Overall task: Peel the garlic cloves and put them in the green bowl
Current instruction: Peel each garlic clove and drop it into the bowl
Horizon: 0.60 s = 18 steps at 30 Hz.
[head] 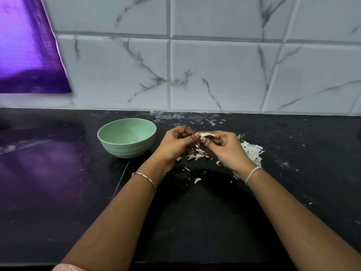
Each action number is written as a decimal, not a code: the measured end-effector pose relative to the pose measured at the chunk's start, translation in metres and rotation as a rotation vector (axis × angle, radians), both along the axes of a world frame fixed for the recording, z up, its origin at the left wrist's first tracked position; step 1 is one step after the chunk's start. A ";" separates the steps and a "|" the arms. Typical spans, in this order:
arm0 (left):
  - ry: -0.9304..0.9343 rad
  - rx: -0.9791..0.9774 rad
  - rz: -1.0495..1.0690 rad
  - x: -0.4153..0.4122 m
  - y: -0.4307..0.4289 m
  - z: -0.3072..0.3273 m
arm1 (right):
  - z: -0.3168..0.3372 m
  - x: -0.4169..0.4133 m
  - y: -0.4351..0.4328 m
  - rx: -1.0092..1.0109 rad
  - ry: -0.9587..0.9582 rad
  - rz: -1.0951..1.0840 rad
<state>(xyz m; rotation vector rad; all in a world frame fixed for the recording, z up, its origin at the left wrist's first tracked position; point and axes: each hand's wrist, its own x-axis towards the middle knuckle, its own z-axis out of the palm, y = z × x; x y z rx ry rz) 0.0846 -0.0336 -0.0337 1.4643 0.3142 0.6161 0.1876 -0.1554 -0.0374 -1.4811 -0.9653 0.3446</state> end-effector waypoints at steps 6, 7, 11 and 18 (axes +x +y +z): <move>-0.029 0.313 0.107 0.000 0.005 -0.003 | 0.009 -0.005 -0.004 0.037 0.304 0.009; -0.026 0.340 0.099 0.000 0.005 -0.003 | 0.009 -0.004 -0.005 0.042 0.343 0.008; 0.052 0.492 0.134 0.001 0.006 -0.002 | 0.008 -0.001 -0.007 -0.009 0.363 0.011; 0.504 1.024 0.183 -0.008 0.023 -0.011 | 0.008 0.017 -0.018 -0.310 -0.012 -0.067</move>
